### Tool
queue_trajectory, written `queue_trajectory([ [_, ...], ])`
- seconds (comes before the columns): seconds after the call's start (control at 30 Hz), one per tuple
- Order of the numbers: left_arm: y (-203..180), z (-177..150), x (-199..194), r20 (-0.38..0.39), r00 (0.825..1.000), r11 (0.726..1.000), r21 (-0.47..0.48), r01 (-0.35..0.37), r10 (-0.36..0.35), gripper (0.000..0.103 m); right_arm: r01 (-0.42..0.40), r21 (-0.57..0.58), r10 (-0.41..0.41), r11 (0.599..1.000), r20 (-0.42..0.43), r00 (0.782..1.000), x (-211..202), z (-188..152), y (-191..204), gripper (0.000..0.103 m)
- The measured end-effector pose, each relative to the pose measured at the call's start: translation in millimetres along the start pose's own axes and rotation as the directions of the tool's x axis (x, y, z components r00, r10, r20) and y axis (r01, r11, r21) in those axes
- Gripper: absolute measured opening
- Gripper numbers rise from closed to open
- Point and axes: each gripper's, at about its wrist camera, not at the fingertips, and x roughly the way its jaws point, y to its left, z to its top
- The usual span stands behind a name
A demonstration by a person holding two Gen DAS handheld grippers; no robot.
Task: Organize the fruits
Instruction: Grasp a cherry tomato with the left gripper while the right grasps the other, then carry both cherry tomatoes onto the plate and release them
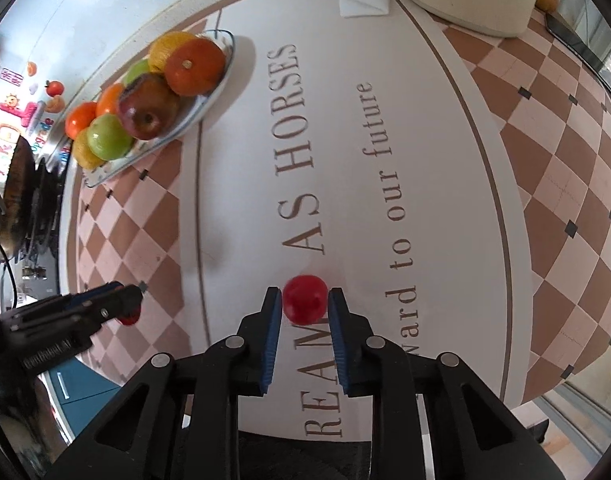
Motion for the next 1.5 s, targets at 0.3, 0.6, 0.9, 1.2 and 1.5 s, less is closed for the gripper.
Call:
queue_trajectory([
  [0.3, 43.1, 13.4, -14.7, 0.01, 0.999, 0.995, -0.095, 0.041, -0.041, 0.028, -0.047, 0.037, 0.047, 0.998, -0.012, 0.999, 0.3, 2.8, -4.9, 0.026],
  [0.6, 56.7, 22.8, -25.4, 0.025, 0.998, 0.989, -0.136, 0.058, -0.055, 0.028, -0.014, 0.031, 0.016, 0.999, -0.046, 0.999, 8.6, 2.9, -3.3, 0.028],
  [0.9, 55.8, 27.2, -25.3, 0.025, 0.997, 0.989, -0.132, 0.072, -0.069, 0.028, 0.139, -0.071, -0.144, 0.988, -0.066, 0.987, 14.3, -0.3, 3.7, 0.031],
  [1.2, 61.0, 32.9, -24.4, 0.027, 0.996, 0.986, -0.141, 0.085, -0.082, 0.028, 0.111, -0.014, -0.112, 0.994, -0.099, 0.989, 18.3, 0.6, -15.7, 0.03],
  [1.5, 88.9, 57.8, -50.0, 0.096, 0.99, 0.966, -0.225, 0.124, -0.105, 0.028, -0.153, -0.014, 0.153, 0.988, -0.005, 0.988, -2.4, 36.2, 38.6, 0.03],
])
